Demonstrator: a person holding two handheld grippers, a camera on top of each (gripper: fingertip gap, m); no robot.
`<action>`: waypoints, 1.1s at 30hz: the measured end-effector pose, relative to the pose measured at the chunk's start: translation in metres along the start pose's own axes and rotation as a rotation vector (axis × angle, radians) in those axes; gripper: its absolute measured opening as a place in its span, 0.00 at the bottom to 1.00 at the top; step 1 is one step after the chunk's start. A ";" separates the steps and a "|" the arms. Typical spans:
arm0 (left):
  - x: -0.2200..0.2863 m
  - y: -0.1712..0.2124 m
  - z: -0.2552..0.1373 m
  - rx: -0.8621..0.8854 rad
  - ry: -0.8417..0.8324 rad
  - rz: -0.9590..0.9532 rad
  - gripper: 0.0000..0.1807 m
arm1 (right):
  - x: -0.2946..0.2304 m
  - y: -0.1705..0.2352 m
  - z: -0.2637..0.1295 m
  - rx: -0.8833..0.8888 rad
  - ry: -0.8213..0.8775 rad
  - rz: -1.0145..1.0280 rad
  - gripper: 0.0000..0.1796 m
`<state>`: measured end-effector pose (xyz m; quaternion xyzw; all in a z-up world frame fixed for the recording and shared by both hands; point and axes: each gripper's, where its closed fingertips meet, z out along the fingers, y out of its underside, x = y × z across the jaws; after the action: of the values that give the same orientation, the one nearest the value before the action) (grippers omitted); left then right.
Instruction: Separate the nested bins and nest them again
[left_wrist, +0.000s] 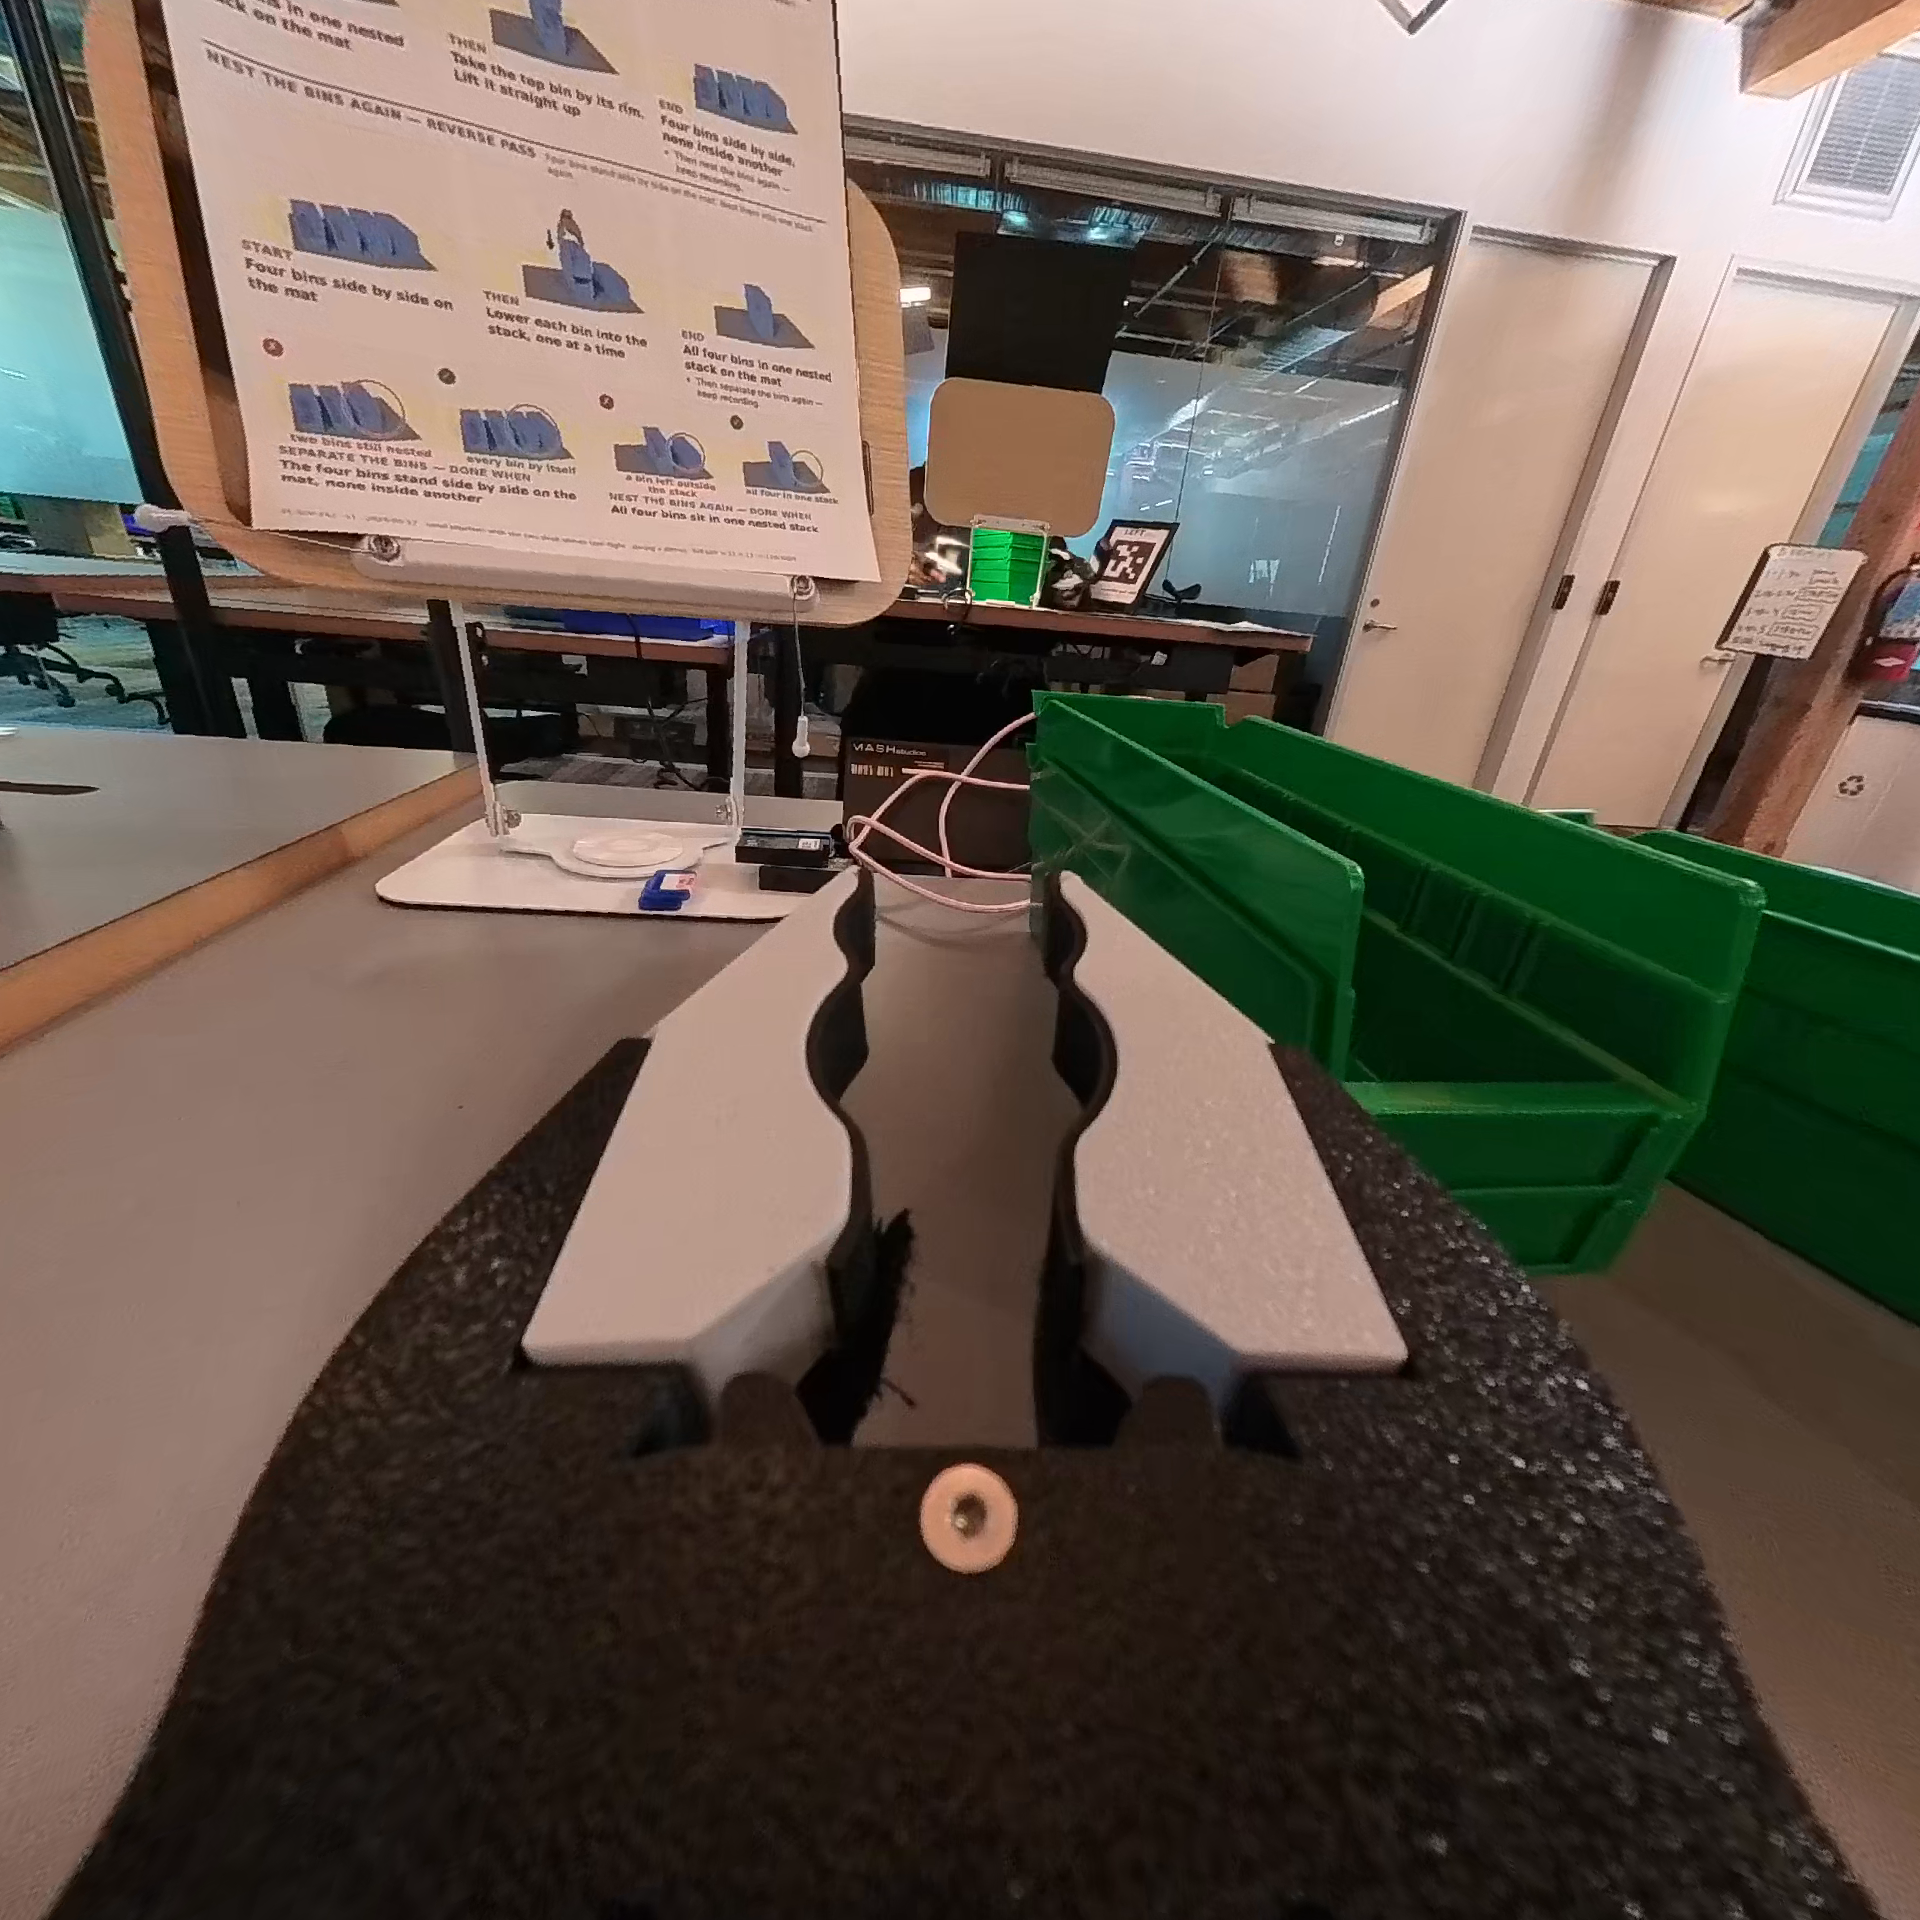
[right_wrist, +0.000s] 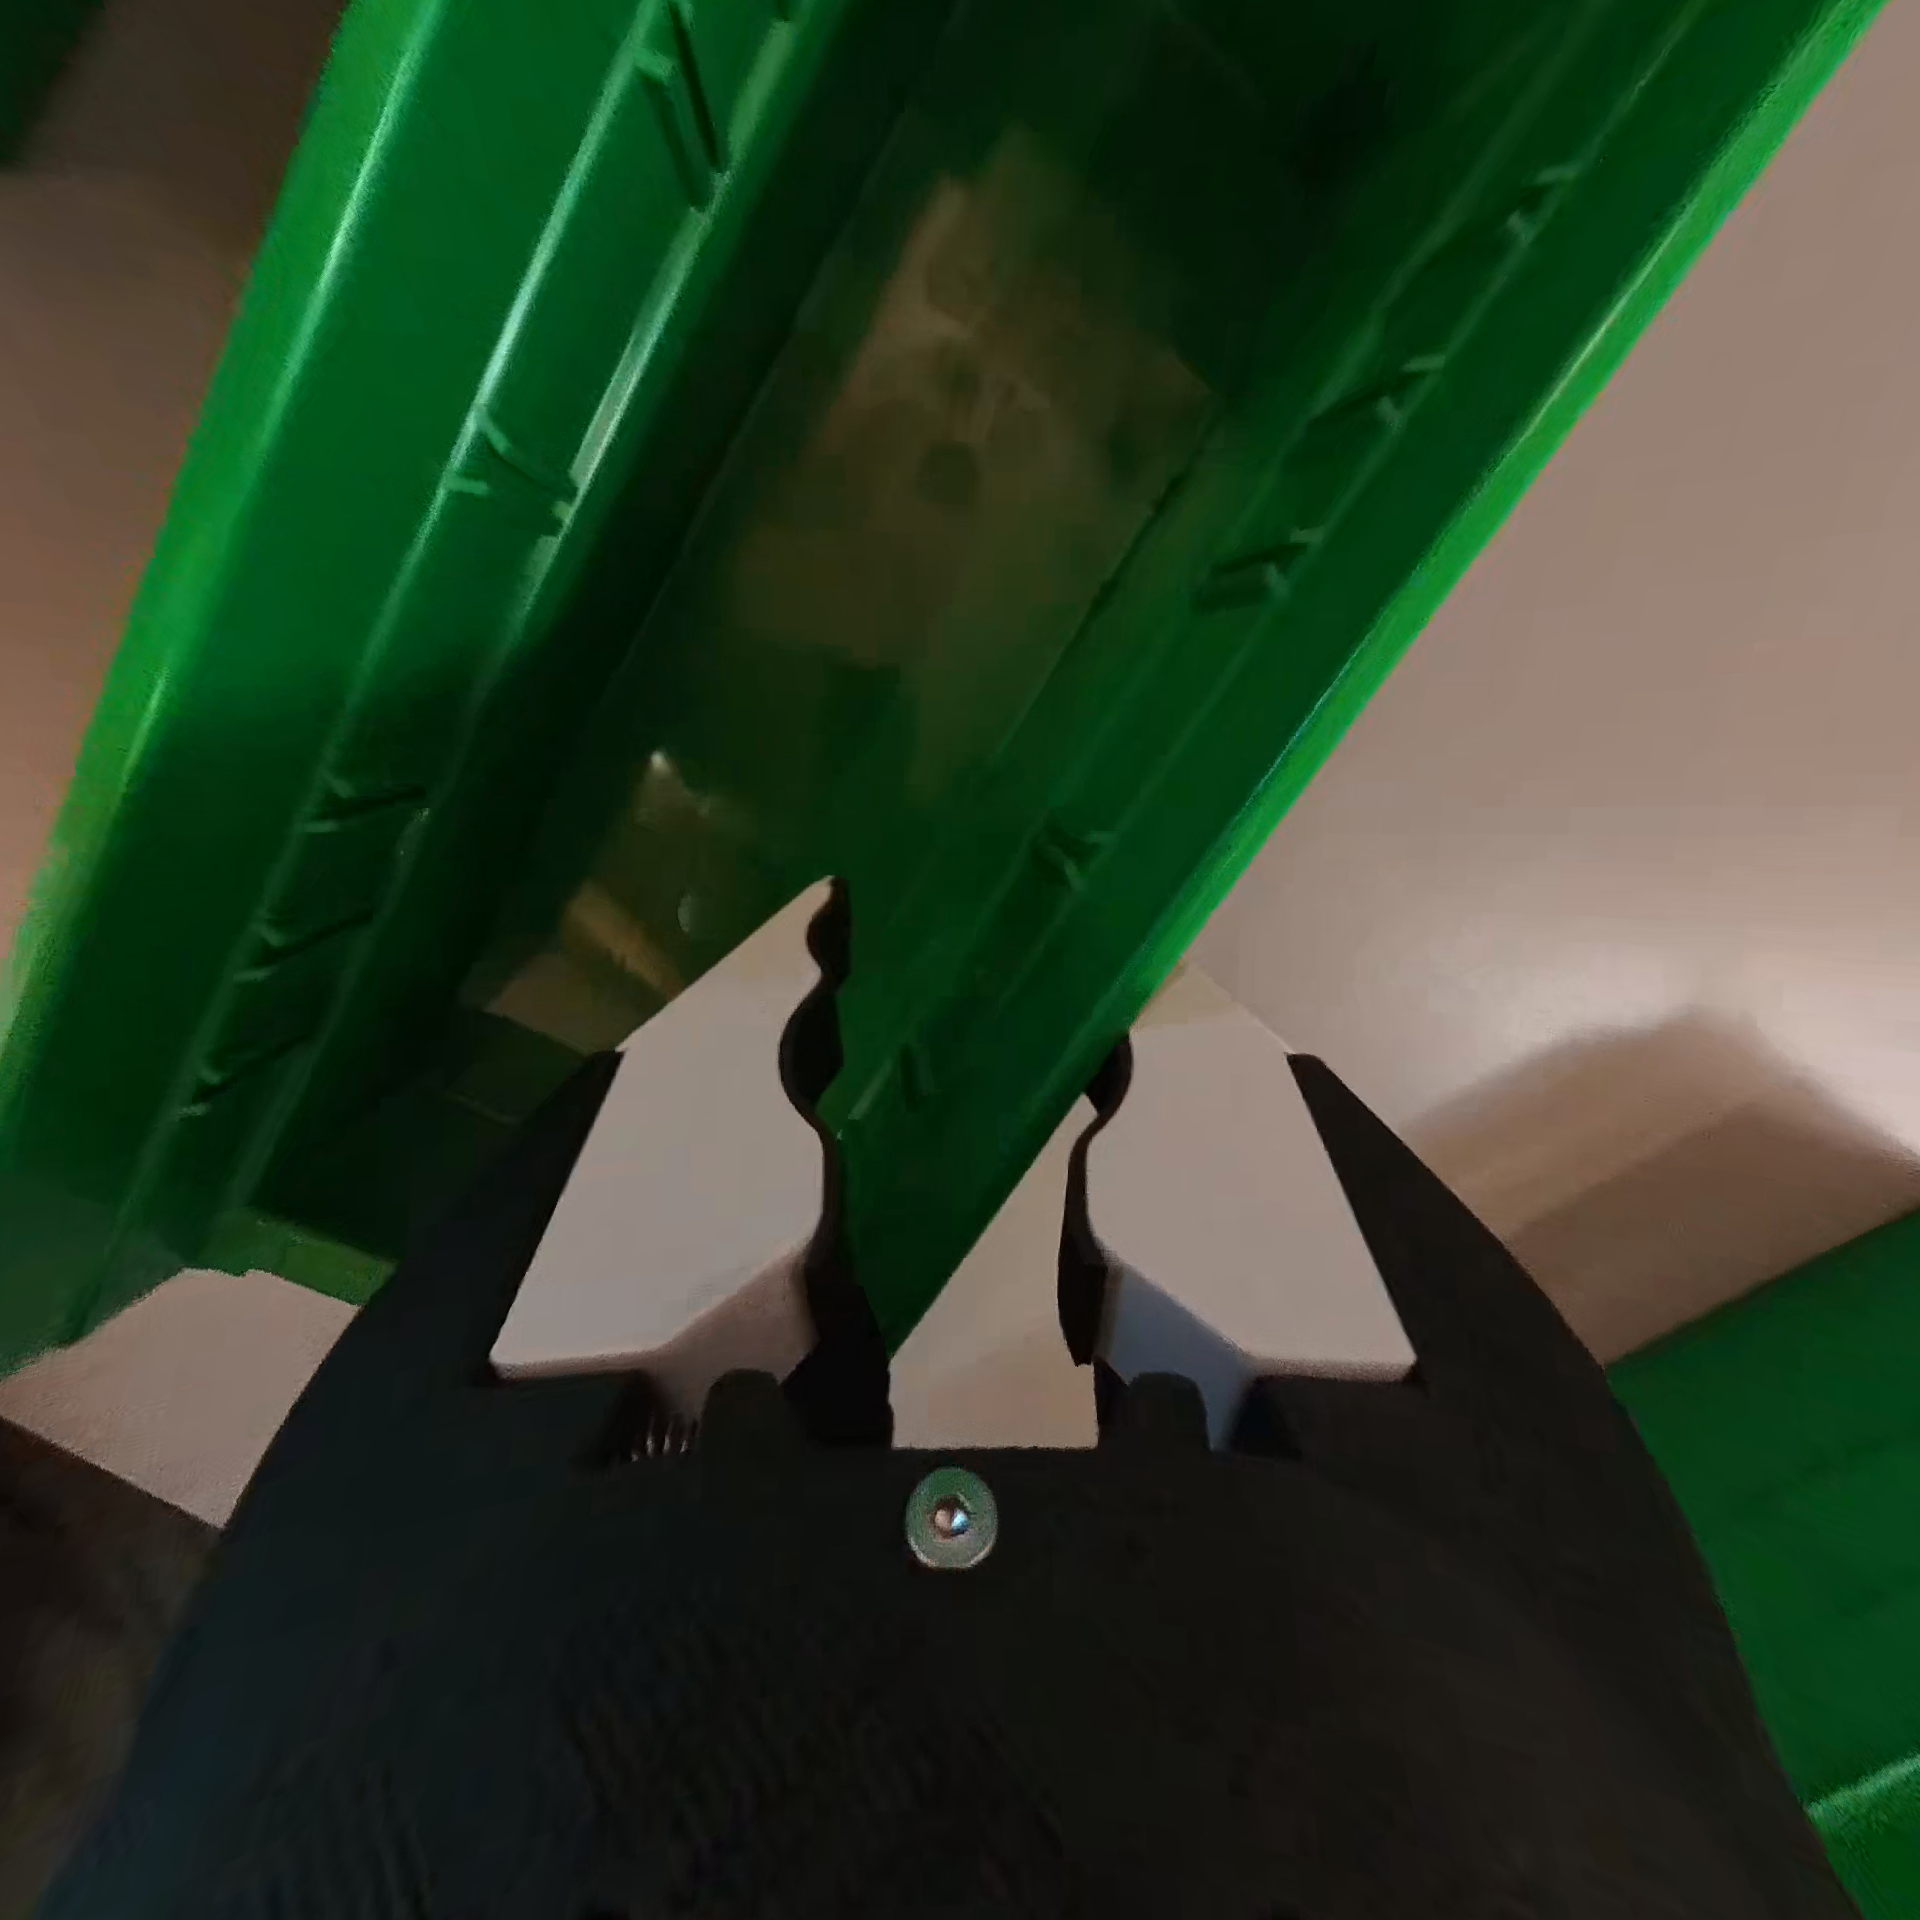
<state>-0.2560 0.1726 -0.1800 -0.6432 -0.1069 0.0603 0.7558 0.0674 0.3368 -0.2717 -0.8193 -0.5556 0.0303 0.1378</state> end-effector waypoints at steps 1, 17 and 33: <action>0.000 0.000 0.000 0.000 0.000 -0.001 0.17 | 0.002 -0.001 0.000 -0.010 0.006 -0.001 0.19; -0.001 0.000 -0.002 0.002 0.009 -0.029 0.17 | 0.046 -0.023 -0.034 0.079 -0.112 0.285 0.01; -0.001 0.000 0.001 0.005 0.015 -0.036 0.16 | -0.009 -0.193 -0.113 0.381 -0.411 0.632 0.01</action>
<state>-0.2574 0.1728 -0.1796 -0.6398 -0.1124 0.0422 0.7591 -0.0866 0.3733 -0.1137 -0.8861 -0.2775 0.3363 0.1571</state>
